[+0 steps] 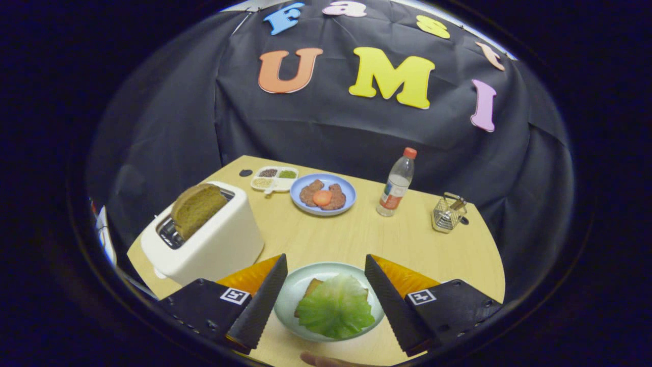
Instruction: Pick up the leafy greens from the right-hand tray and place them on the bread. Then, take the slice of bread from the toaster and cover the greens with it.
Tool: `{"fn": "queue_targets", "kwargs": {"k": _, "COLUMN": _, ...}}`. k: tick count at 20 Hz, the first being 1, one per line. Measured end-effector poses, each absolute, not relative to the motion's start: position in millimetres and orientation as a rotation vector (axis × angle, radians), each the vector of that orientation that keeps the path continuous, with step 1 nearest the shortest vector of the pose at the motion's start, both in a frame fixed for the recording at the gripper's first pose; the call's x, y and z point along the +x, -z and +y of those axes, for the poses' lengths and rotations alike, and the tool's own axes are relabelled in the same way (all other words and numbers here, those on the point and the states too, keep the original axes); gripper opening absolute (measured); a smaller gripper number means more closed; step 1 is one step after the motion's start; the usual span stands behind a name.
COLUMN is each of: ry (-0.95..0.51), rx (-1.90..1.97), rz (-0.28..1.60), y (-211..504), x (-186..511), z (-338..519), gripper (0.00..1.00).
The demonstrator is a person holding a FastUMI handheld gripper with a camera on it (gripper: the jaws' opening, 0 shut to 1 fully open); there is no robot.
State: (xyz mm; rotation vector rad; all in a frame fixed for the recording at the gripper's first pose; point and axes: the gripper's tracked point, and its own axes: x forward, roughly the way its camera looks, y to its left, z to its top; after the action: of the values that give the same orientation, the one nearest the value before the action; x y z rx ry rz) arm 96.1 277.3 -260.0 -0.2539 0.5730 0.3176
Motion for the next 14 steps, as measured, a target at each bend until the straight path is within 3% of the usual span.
{"fn": "queue_targets", "kwargs": {"k": 7, "ry": -0.357, "rx": -0.202, "rz": 0.473, "y": 206.8, "x": 72.5, "z": 340.5, "gripper": 0.96}}
{"fn": "queue_targets", "kwargs": {"k": 14, "ry": -0.304, "rx": -0.114, "rz": 0.472, "y": 200.7, "x": 64.4, "z": 392.9, "gripper": 0.96}}
